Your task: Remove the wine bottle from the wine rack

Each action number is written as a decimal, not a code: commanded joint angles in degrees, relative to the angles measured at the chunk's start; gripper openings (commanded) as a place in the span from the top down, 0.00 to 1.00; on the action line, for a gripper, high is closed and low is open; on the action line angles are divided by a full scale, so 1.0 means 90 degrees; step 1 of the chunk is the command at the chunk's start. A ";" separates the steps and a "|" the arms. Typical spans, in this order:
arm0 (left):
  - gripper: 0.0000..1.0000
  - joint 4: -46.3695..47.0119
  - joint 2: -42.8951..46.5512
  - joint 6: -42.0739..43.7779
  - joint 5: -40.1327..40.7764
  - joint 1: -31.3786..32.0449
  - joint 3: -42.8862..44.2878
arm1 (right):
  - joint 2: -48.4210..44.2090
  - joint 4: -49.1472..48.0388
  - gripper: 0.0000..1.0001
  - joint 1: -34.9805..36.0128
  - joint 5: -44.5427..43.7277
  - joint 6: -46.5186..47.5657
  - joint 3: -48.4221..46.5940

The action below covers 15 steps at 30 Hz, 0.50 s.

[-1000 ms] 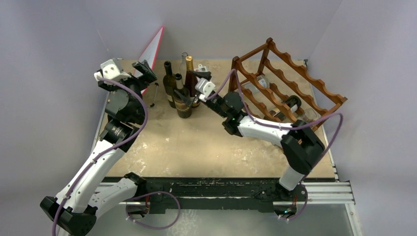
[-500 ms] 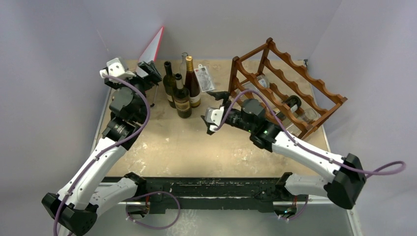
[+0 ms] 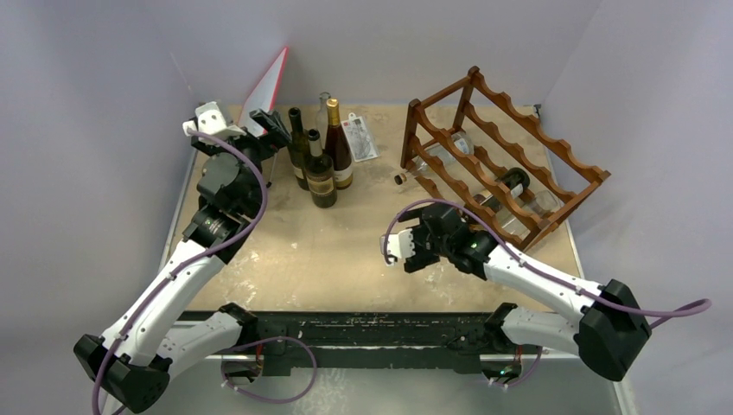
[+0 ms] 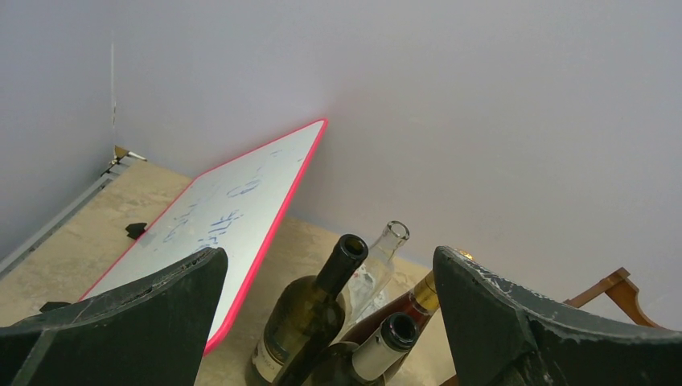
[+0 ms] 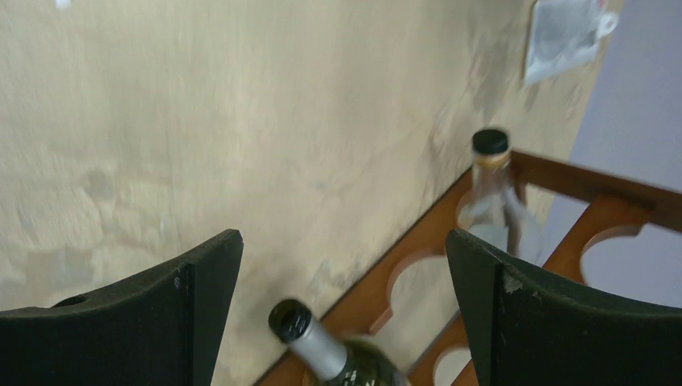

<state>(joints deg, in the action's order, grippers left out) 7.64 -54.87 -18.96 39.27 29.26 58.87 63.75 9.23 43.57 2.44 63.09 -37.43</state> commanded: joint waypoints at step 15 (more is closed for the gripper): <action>0.00 0.0167 0.0071 0.0057 0.0134 0.0259 0.0169 | 0.0315 0.0397 0.01 -0.0530 -0.2014 0.1510 0.0535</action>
<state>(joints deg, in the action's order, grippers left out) 7.64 -54.85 -18.90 40.01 31.09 58.87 64.99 17.30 39.33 -8.88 71.64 -34.24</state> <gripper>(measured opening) 0.998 0.985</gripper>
